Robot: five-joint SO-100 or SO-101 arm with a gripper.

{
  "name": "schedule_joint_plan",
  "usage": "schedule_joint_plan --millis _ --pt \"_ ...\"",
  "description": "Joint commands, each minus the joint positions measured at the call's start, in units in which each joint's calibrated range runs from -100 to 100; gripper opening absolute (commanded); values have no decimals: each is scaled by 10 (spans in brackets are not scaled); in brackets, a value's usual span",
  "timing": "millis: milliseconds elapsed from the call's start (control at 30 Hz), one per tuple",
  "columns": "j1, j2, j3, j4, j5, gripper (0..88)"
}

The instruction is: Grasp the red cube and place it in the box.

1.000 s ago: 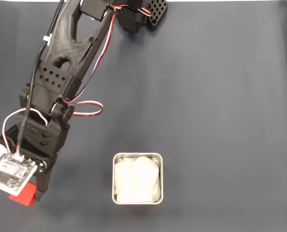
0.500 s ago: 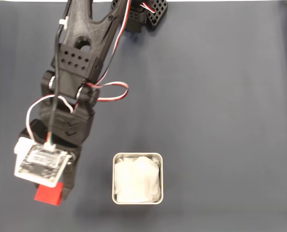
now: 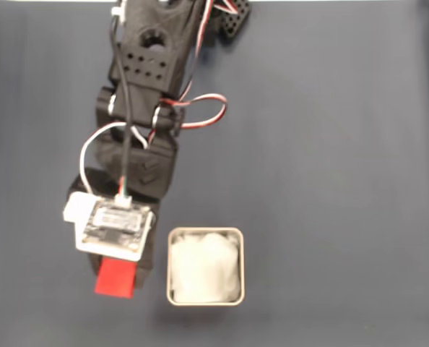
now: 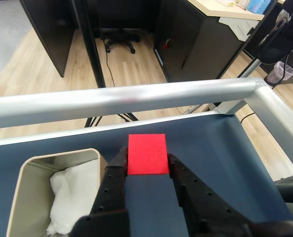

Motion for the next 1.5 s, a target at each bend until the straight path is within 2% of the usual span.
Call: schedule_joint_plan --millis 0,833,1467 --pt "-13 -59 10 0 3 79" --pt "-98 -158 116 -4 3 79" --pt "-117 -153 166 -42 -10 78"
